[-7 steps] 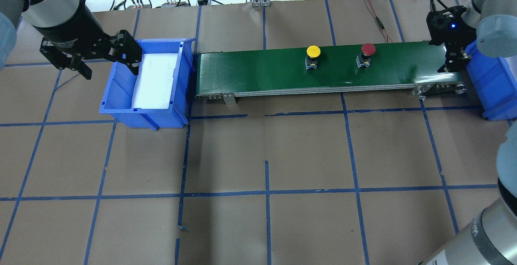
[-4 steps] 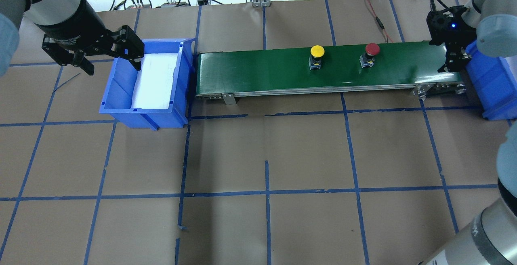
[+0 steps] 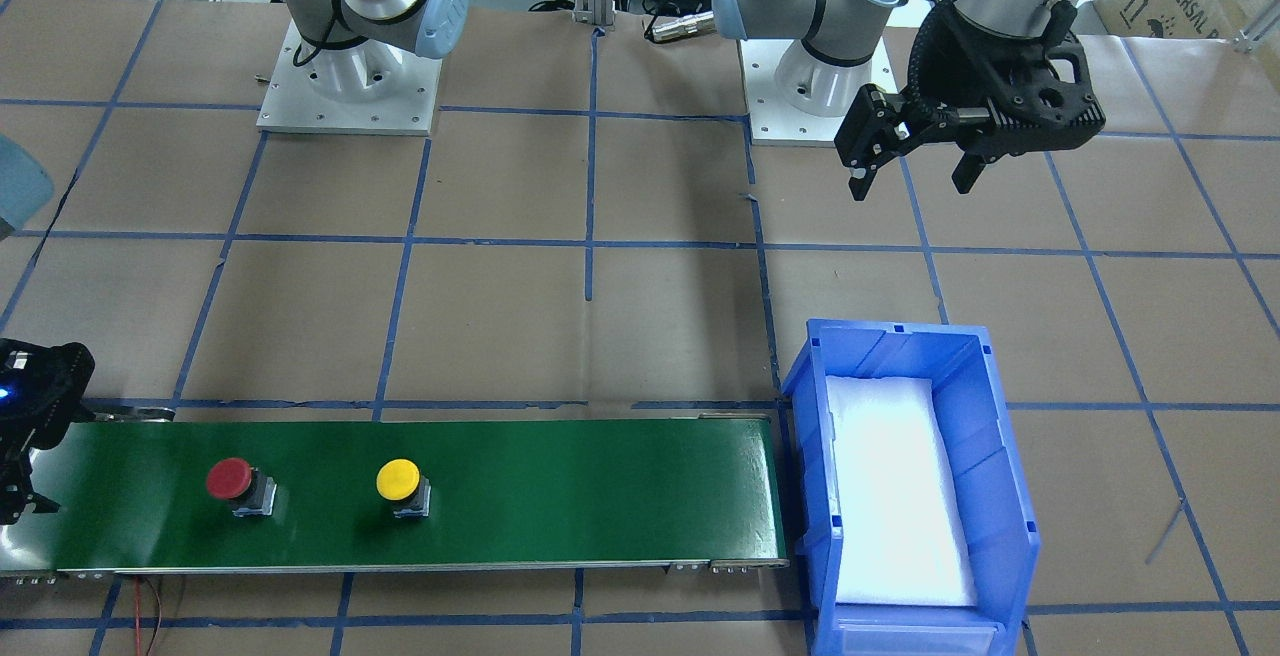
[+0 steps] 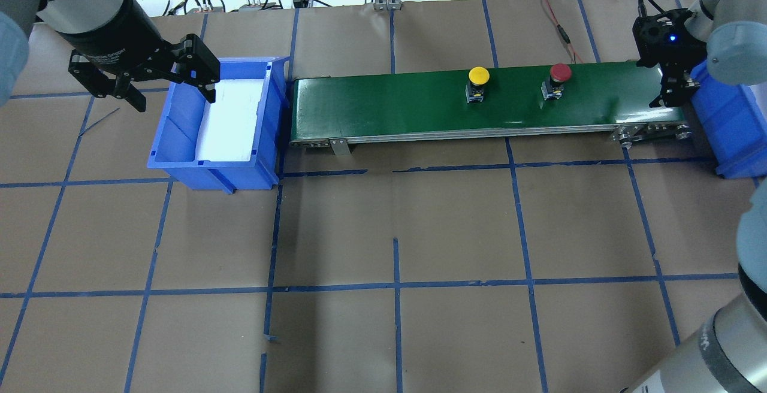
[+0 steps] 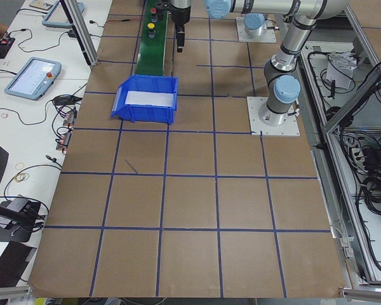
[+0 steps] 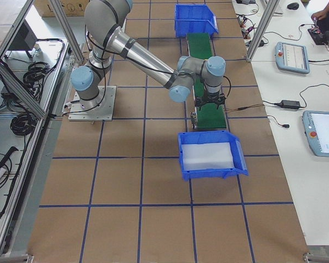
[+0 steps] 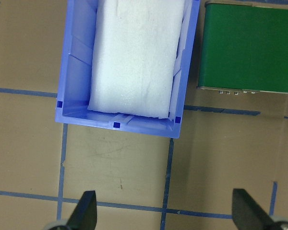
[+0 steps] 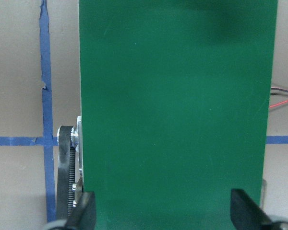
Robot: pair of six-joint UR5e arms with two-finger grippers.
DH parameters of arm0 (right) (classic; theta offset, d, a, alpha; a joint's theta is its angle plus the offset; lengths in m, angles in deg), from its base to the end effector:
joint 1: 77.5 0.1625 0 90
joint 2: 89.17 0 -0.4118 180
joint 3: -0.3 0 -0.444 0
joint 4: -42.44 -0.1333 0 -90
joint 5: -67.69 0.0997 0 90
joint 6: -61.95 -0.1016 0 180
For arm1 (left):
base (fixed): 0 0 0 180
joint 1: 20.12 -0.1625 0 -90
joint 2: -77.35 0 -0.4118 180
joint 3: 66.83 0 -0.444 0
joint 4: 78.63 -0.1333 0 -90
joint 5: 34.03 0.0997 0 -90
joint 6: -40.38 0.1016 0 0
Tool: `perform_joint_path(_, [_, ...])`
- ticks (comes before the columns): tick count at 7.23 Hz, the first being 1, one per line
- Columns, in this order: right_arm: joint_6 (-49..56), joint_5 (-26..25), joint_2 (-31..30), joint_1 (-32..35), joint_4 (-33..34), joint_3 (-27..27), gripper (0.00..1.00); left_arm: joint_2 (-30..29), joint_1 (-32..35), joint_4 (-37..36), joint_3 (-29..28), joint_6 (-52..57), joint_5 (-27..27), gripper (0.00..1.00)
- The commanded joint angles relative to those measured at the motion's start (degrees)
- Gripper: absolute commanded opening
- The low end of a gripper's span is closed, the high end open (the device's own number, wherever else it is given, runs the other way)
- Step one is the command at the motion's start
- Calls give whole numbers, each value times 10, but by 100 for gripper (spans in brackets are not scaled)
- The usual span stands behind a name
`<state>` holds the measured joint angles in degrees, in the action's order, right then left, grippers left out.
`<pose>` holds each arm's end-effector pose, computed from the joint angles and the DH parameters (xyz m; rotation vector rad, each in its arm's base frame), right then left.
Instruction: Transport two buttons from left to right
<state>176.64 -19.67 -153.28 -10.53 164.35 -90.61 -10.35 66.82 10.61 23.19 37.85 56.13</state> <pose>-0.1408 -0.6839 0.2406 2.2063 -2.1389 0.1155 -0.1044 -0.5384 0.4955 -0.1531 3.1337 -0.0832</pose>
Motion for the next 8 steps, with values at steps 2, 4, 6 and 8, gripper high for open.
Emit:
perform_joint_path(2, [-1,0,1,0,0,-1,99,-3,1,55,-2,-4,-29,100])
perform_joint_path(4, [-3,1,1,0,0,-1,99,-5,-2,45,-4,1,-26,100])
perform_joint_path(6, [-4,1,2,0,0,-1,99,-5,-2,14,8,1,-27,100])
perform_joint_path(8, [-4,1,2,0,2,0,99,-5,-12,3,9,2,-31,100])
